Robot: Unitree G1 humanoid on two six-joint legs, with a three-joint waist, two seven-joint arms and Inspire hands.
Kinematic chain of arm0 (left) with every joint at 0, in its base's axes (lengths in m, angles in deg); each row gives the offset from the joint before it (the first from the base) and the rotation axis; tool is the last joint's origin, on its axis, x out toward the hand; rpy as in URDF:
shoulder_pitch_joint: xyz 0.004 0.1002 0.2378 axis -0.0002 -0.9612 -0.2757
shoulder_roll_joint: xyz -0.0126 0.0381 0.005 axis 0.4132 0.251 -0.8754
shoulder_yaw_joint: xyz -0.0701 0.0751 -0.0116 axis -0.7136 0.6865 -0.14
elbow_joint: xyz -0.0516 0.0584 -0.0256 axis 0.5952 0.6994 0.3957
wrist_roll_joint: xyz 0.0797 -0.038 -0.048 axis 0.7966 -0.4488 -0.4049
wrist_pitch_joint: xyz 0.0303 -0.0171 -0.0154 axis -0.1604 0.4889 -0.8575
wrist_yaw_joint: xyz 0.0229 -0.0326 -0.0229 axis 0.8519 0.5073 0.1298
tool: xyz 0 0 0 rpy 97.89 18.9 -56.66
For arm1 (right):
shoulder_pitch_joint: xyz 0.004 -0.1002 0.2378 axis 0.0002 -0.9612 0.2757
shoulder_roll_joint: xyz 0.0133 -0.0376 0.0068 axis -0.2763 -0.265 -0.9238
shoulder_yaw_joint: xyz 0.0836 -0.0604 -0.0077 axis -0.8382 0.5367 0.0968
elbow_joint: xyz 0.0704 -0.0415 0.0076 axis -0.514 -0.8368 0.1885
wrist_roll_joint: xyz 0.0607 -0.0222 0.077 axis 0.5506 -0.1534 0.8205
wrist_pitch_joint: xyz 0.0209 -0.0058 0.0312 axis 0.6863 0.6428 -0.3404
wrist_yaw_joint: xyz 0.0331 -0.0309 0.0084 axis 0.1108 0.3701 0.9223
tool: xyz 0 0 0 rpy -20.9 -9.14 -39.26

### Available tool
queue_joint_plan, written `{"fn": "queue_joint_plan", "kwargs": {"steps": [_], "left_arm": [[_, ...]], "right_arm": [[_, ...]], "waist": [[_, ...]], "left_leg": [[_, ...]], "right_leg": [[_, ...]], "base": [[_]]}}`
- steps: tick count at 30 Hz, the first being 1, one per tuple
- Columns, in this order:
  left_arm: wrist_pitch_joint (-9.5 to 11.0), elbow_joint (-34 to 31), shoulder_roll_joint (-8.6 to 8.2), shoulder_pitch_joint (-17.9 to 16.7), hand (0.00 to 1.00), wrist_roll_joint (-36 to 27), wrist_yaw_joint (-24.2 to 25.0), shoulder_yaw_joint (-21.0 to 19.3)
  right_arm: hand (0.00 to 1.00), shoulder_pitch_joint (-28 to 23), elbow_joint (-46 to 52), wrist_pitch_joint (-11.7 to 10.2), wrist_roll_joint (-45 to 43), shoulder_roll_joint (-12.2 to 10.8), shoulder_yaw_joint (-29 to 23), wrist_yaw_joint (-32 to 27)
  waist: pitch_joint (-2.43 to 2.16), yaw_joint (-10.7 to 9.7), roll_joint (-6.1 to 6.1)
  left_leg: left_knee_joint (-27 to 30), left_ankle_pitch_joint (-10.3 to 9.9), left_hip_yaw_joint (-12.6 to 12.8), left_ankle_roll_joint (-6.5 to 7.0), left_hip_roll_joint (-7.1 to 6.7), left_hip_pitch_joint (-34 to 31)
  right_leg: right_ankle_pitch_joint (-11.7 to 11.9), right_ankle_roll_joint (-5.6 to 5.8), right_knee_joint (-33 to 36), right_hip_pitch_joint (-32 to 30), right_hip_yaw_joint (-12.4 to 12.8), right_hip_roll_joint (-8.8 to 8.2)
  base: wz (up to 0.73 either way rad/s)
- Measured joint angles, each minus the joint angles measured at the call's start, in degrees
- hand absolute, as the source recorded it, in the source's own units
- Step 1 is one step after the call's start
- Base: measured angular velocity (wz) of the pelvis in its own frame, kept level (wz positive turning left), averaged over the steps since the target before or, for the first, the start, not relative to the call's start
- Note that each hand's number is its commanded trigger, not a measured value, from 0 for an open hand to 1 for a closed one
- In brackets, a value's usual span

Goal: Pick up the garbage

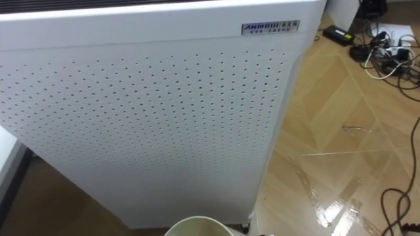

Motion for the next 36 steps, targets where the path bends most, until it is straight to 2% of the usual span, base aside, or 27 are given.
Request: {"fn": "queue_joint_plan", "kwargs": {"steps": [6, 11, 19, 23, 26, 27, 28, 29, 32, 35, 36], "left_arm": [[-0.18, 2.73, 0.08, 0.01, 0.0, 1.96, 0.0, -0.04], [-1.06, 3.14, 0.1, 0.07, 0.0, 2.63, 0.08, -0.04], [-0.88, 6.26, 0.27, 0.26, 0.0, 2.57, -1.84, -0.06], [-0.7, 8.48, 0.32, 0.53, 0.0, 0.95, -2.61, -0.16], [-0.58, 10.33, 0.25, 0.35, 0.0, 0.37, -3.61, -0.48], [-0.33, 11.46, 0.02, 0.17, 0.0, 0.36, -4.03, -1.17], [0.21, 12.34, -0.04, -0.48, 0.0, 0.31, -4.67, -2.16], [0.72, 13.1, -0.06, -1.01, 0.0, -0.82, -5.49, -3.01], [1.96, 16.32, -0.76, -1.58, 0.0, -2.88, -7.8, -4.4], [2.7, 21.11, -2.16, -2.28, 0.0, -5.73, -13.04, -7.49], [3.21, 23.13, -2.41, -2.85, 0.0, -8.16, -15.04, -8.9]], "right_arm": [[1.0, -0.23, -0.02, 0.52, 0.19, 0.05, -0.02, -0.06], [1.0, -0.27, 0.07, 1.15, 0.52, 0.28, -0.03, -0.21], [1.0, -0.57, 0.15, 1.14, 0.75, 0.33, 0.71, 0.03], [1.0, -0.69, 0.28, 1.14, 0.84, 0.45, 1.37, 0.04], [1.0, -1.24, 0.27, 1.14, 0.82, 0.51, 2.23, 0.02], [1.0, -1.91, 0.26, 1.13, 0.81, 0.51, 2.21, -0.05], [1.0, -2.66, 0.27, 1.1, 0.81, 0.5, 2.2, -0.05], [1.0, -3.2, 0.12, 1.09, 0.78, 0.5, 2.24, -0.06], [1.0, -4.07, -0.63, 1.08, 0.26, 0.61, 2.22, -0.16], [1.0, -5.95, -2.51, 1.08, 0.26, 0.57, 2.16, -0.73], [1.0, -6.68, -3.22, 1.07, 0.27, 0.46, 2.14, -0.77]], "waist": [[0.12, -0.16, -0.18], [0.22, 0.0, -0.35], [0.22, -0.05, -0.36], [0.37, 0.13, -0.71], [0.23, 0.15, -0.88], [-0.01, 0.35, -0.98], [-0.49, 0.45, -1.05], [-0.59, 0.44, -1.19], [-0.63, 0.84, -1.21], [-0.7, 1.6, -1.66], [-0.87, 1.89, -1.96]], "left_leg": [[0.38, 0.0, 0.08, 0.0, -0.01, -0.75], [0.84, 0.0, 2.18, 0.05, 0.33, -1.06], [0.43, 0.0, 2.76, 0.06, 0.6, 0.25], [-0.36, 0.0, 3.2, 0.04, 0.59, 1.93], [-1.21, 0.01, 3.23, 0.02, 0.47, 4.12], [-1.74, 0.01, 3.21, -0.01, 0.45, 5.02], [-2.0, -0.01, 3.18, -0.05, 0.49, 5.46], [-2.21, -0.04, 3.14, -0.1, 0.44, 6.0], [-3.03, -0.04, 3.3, -0.1, 0.2, 7.68], [-4.67, -0.05, 3.49, -0.12, -0.18, 10.45], [-5.13, -0.05, 3.68, -0.15, -0.26, 11.23]], "right_leg": [[-0.2, 0.06, -0.06, -0.09, -0.68, 0.0], [-0.81, 0.08, 0.3, -0.11, -1.27, -0.39], [-0.96, -0.12, 0.7, 0.54, -0.53, -0.43], [-1.18, -0.11, 0.67, 1.48, -0.12, -0.34], [-1.18, -0.01, -0.45, 3.53, -0.06, -0.1], [-1.04, 0.1, -1.34, 4.47, -0.05, 0.15], [-0.84, 0.1, -2.13, 5.33, -0.25, 0.34], [-0.77, 0.08, -2.42, 6.24, -0.58, 0.33], [-0.77, 0.12, -2.83, 7.95, -0.8, 0.26], [-0.92, 0.56, -4.14, 9.99, -0.84, 0.09], [-1.04, 0.71, -4.41, 10.55, -0.72, 0.03]], "base": [[0.07], [0.07], [-0.03], [-0.06], [0.0], [0.0], [0.06], [0.07], [0.04], [-0.01], [-0.04]]}}
